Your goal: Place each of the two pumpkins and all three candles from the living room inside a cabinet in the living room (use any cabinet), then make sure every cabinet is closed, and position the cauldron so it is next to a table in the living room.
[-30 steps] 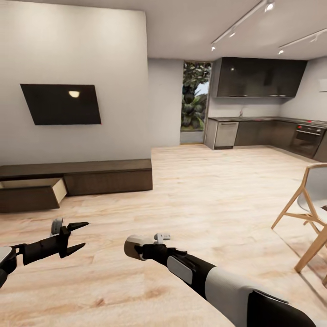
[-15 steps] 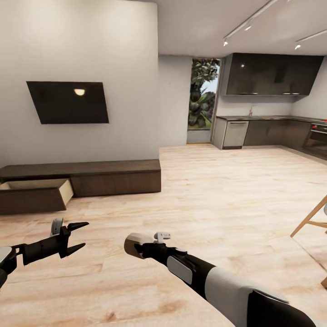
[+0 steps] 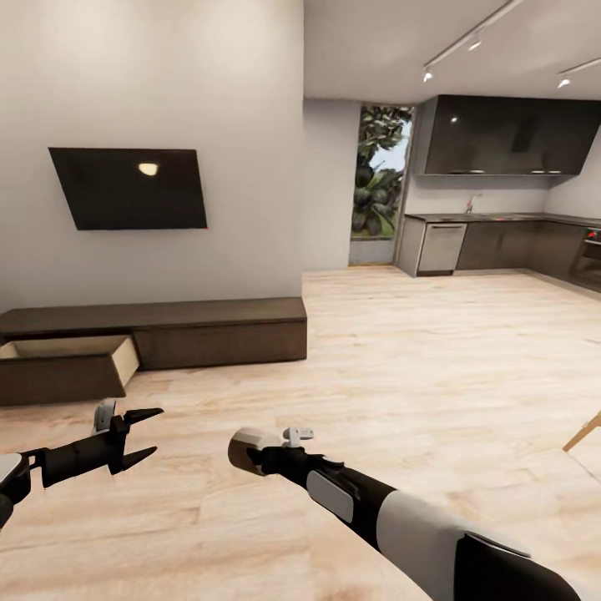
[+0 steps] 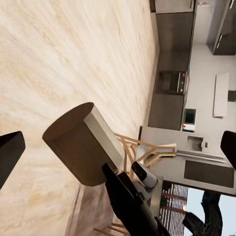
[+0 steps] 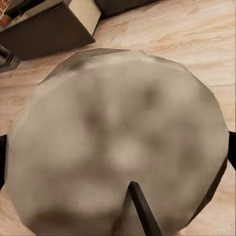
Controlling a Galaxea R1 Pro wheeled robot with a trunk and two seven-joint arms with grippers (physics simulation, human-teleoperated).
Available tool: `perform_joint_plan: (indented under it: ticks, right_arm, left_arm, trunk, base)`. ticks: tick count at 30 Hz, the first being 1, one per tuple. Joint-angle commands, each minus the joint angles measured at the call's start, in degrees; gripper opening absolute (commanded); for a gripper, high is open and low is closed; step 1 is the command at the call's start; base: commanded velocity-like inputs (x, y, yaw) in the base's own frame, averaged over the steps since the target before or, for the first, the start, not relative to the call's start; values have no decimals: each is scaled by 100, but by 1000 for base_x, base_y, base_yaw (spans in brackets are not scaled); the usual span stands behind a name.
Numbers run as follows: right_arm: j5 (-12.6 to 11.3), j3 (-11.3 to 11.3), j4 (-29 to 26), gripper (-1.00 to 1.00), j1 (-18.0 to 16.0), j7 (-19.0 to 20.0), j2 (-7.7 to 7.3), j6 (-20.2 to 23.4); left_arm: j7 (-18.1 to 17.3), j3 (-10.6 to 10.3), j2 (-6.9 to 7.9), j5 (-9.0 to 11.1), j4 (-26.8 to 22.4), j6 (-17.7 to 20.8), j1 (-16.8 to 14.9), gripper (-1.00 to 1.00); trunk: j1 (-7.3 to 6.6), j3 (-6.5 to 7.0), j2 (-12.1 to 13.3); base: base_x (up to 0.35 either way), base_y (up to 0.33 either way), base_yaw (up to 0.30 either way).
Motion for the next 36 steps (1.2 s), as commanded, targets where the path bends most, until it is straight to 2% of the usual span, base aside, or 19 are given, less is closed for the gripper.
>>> perform_joint_plan:
  ticks: [1,17,36]
  right_arm:
    - [-69,22,4,-100,-10,25,1,-9]
    - [-63,21,4,-100,-10,-14,1,-150]
    - [-61,22,-4,-100,-10,-89,2,-161]
  left_arm:
    - [31,-12,5,53,3,5,-4,100]
    - [31,-12,3,51,11,5,-4,100]
    - [31,-5,5,44,11,5,-4,100]
  trunk:
    - [2,-6,-3]
    - [2,-6,-3]
    - [2,-37,-3]
  base:
    - [259,241,0]
    - [257,250,13]
    - [254,260,241]
